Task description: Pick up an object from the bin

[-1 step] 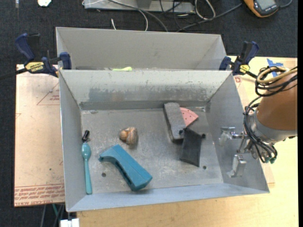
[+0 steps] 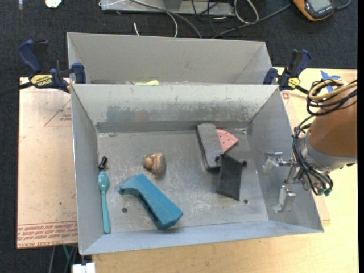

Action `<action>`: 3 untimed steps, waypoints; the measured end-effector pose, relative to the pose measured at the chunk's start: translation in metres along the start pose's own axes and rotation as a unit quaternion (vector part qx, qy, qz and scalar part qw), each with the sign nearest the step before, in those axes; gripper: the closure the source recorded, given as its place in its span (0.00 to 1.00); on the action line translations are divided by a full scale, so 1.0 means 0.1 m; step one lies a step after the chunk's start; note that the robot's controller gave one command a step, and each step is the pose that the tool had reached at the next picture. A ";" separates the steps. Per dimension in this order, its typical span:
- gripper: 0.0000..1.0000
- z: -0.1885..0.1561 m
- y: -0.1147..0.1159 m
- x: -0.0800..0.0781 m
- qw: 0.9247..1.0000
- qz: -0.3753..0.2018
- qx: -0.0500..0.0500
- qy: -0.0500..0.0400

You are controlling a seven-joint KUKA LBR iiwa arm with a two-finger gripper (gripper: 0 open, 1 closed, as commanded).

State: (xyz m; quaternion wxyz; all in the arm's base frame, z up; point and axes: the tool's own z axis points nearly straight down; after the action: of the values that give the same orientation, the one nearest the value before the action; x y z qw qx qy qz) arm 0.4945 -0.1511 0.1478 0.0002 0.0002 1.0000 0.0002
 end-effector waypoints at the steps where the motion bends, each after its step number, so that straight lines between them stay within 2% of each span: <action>1: 0.00 0.44 0.30 -0.33 0.991 -0.133 0.001 -0.003; 2: 0.00 0.79 0.36 -0.62 0.984 -0.176 0.000 -0.002; 3: 0.00 0.77 0.68 -0.72 0.978 -0.210 -0.001 -0.002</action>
Offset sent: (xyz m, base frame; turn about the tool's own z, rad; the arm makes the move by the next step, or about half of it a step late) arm 0.0603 0.0350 -0.0767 -0.3527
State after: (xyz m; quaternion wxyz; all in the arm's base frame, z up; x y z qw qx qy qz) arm 0.5668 -0.0835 0.0703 0.0018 -0.2096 0.9778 0.0010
